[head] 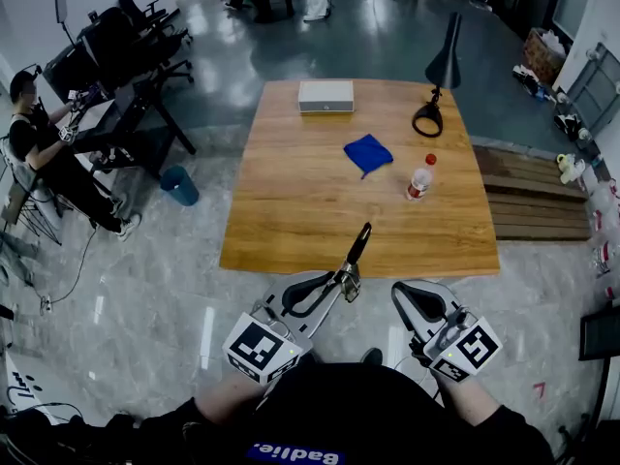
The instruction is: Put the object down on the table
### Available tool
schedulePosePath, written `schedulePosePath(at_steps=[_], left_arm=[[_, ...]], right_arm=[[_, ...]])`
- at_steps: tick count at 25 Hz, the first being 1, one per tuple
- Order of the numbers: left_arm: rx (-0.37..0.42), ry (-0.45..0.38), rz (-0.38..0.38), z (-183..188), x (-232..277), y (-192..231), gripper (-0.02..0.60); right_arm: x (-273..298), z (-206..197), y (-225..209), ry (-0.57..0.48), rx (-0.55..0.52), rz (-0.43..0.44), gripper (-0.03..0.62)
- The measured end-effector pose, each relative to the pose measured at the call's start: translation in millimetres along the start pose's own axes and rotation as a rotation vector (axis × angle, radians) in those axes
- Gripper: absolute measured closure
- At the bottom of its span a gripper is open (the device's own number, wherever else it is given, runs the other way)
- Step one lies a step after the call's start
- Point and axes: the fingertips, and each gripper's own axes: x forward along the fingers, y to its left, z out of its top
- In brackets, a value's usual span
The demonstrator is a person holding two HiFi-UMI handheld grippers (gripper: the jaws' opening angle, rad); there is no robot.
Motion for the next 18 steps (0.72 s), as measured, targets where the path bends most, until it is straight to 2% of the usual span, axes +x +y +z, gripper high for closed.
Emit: schedulePosePath(at_steps=[10,18], left_arm=[[0.006,0.011,0.034,5.0,26.4,-9.0,0.523],[0.038,0.025,0.105,4.1,54.4,-17.0,0.523]], right_arm=[[-14.3,1.8,-21.3,-0.021,0.033,0.039,0.589],[-33.6,2.7,-42.6,-0.036,0.033,0.109,0.589]])
